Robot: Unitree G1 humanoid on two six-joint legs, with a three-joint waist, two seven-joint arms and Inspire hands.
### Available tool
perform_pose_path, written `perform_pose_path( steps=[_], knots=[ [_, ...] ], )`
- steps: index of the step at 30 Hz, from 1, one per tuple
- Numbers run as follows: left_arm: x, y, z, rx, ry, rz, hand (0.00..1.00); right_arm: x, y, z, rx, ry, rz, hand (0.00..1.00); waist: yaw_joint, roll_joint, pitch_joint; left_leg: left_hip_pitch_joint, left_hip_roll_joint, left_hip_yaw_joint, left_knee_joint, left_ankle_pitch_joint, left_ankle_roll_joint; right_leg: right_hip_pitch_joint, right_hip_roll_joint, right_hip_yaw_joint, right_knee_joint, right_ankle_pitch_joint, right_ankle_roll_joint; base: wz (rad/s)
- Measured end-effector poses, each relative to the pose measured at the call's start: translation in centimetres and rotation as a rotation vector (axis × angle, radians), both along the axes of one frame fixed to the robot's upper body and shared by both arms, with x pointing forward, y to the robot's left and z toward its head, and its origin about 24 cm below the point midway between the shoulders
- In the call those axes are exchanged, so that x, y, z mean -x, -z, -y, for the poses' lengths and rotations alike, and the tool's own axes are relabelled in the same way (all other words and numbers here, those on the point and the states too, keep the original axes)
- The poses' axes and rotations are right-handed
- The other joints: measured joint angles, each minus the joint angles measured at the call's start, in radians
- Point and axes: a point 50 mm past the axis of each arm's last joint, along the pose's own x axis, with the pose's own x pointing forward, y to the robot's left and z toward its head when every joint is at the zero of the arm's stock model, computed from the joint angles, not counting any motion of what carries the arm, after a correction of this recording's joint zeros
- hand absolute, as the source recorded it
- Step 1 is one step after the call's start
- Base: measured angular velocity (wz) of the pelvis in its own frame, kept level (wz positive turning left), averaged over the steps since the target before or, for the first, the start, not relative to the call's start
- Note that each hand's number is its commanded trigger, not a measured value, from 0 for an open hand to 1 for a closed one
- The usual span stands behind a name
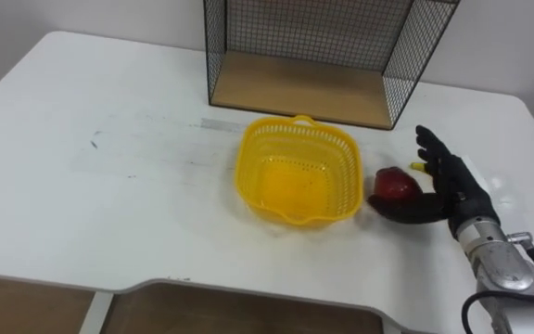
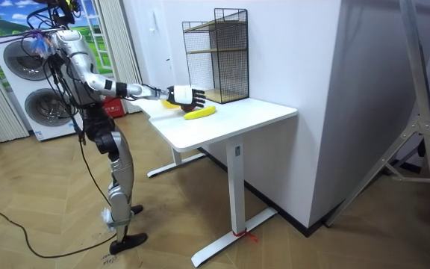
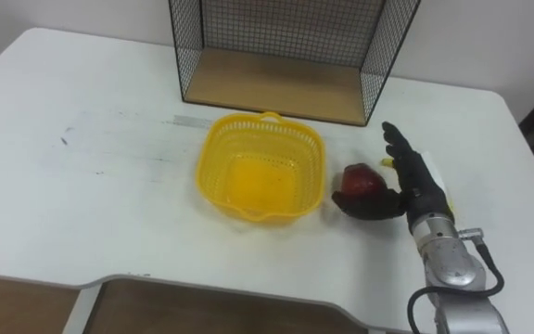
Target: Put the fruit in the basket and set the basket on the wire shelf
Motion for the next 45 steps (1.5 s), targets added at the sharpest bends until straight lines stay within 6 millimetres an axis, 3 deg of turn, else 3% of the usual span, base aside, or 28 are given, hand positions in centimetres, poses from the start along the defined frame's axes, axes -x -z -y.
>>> perform_pose_path(
  steps=[15,24,33,37,45],
  knots=[
    [0.0,0.0,-0.1,-0.006,0.002,-0.025,0.00,-0.2,1.1,0.5,-0.017,0.006,-0.073,0.00,-0.002,0.012,-0.0001,0.000,0.000,0.000,0.012,0.000,0.000,0.017,-0.002,-0.014,0.000,0.000,0.000,0.01],
    [-0.3,0.0,-0.2,-0.016,0.029,-0.026,0.00,-0.1,1.2,0.8,-0.013,-0.005,-0.089,0.00,-0.001,0.019,-0.0103,0.005,0.000,0.000,0.017,0.000,0.000,0.021,-0.003,-0.020,0.000,0.000,0.000,0.01],
    [-0.2,0.0,-0.2,-0.017,0.030,-0.027,0.00,-0.1,1.2,0.9,-0.006,-0.036,-0.105,0.00,0.003,0.022,-0.0053,0.022,-0.001,-0.001,0.013,0.000,0.000,0.036,-0.003,-0.020,-0.002,0.000,0.001,0.00],
    [-0.3,0.0,-0.2,-0.017,0.038,-0.028,0.00,-0.6,1.1,0.8,-0.006,-0.042,-0.104,0.00,0.001,0.016,0.0060,0.021,-0.001,-0.001,0.014,0.000,0.000,0.036,-0.002,-0.018,-0.004,0.000,0.001,0.00],
    [-0.4,-0.1,-0.6,-0.026,0.039,-0.033,0.00,-1.4,1.4,1.0,-0.017,-0.042,-0.135,0.00,0.000,0.012,0.0047,0.018,-0.001,-0.003,0.015,0.000,0.000,0.037,0.000,-0.014,-0.013,0.002,0.001,0.00]
  ],
)
